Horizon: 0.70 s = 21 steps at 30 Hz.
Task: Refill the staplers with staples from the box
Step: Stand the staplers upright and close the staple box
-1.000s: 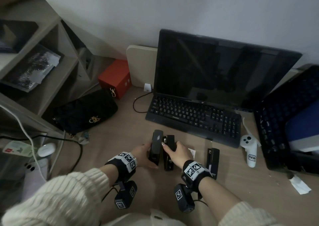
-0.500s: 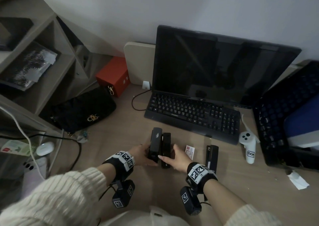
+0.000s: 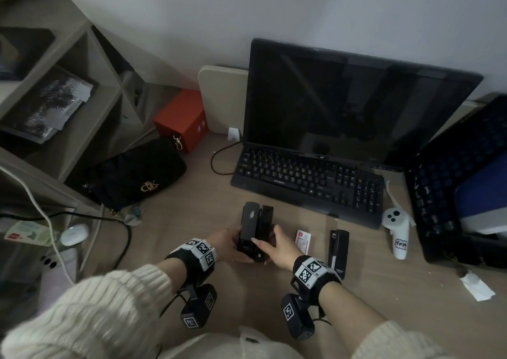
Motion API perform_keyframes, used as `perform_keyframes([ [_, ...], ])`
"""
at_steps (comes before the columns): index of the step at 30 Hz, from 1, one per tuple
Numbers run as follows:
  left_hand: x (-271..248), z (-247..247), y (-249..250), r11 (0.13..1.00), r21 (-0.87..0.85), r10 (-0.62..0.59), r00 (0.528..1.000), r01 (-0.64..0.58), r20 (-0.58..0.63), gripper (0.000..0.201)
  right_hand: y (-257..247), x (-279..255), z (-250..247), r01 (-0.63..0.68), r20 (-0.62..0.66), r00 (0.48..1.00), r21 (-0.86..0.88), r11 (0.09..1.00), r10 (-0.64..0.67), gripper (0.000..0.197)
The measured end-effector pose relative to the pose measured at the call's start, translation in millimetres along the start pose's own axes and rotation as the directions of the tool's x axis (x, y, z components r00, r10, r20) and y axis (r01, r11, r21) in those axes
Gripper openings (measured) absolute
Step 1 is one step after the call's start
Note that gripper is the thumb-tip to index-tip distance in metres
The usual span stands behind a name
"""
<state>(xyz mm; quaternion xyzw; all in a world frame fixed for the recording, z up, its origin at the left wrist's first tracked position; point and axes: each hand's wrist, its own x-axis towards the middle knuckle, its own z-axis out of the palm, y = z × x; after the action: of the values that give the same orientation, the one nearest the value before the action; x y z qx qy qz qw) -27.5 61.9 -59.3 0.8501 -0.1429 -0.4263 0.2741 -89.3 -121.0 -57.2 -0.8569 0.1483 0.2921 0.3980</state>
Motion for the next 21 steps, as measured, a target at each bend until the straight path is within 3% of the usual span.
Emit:
perform_keyframes([
  [6, 0, 0, -2, 1.000, -0.001, -0.022, 0.999, 0.023, 0.046, 0.068, -2, -4, -2, -0.018, -0.041, 0.999, -0.028, 0.999, 0.017, 0.076],
  [10, 2, -3, -4, 0.993, -0.099, -0.055, 0.997, 0.061, 0.063, 0.066, -1, -9, -19, 0.020, -0.184, 0.983, 0.038, 0.999, -0.013, 0.087],
  [13, -1, -5, -3, 0.987, -0.126, -0.092, 0.993, 0.101, 0.077, 0.068, 4, -12, -43, -0.003, -0.408, 0.913, -0.030, 1.000, -0.010, 0.071],
  [16, -1, -4, -4, 0.978, -0.152, -0.130, 0.987, 0.143, 0.096, 0.075, 17, -17, -64, -0.155, -0.585, 0.808, -0.100, 0.983, 0.068, 0.052],
  [21, 4, -1, -8, 0.971, -0.179, -0.145, 0.986, 0.157, 0.083, 0.077, 50, -32, -66, -0.416, -0.662, 0.699, -0.069, 0.907, 0.270, 0.073],
])
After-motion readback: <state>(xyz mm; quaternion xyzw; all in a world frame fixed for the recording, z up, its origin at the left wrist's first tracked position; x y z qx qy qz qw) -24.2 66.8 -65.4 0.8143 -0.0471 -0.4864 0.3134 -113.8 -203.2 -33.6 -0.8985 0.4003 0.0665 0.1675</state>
